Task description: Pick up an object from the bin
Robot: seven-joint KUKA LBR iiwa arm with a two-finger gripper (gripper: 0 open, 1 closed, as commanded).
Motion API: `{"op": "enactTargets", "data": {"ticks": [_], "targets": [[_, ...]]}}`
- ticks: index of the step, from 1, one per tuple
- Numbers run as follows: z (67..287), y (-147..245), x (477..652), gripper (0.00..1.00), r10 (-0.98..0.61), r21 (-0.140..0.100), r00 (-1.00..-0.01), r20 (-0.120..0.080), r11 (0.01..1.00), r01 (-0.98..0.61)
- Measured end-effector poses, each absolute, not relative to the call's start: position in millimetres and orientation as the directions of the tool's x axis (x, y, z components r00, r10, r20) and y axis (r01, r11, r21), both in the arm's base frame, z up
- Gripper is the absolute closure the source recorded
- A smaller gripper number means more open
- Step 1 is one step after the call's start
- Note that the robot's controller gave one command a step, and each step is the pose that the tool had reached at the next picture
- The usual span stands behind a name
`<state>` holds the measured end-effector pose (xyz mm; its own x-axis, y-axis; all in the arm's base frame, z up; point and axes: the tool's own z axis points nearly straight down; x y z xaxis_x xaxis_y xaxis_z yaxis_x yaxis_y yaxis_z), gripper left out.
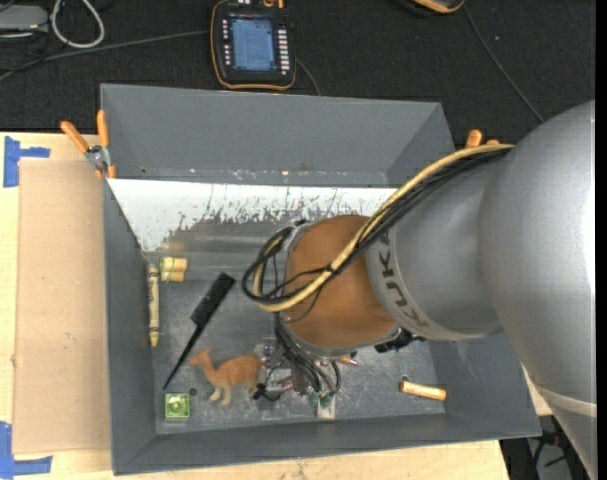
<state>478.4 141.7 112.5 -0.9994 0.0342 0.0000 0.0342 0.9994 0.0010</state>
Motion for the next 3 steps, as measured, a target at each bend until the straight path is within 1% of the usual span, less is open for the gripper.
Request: {"op": "enactTargets", "data": {"ticks": [1,2,3], "targets": [[118.6,141.1,477.0,1.00,0.036,0.000,-0.999,0.005,0.999,0.036],[137.4,140.9,476.9,1.00,0.036,0.000,-0.999,0.006,0.999,0.036],[161.7,140.6,476.3,1.00,0.037,-0.001,-0.999,0.008,0.999,0.037]]}}
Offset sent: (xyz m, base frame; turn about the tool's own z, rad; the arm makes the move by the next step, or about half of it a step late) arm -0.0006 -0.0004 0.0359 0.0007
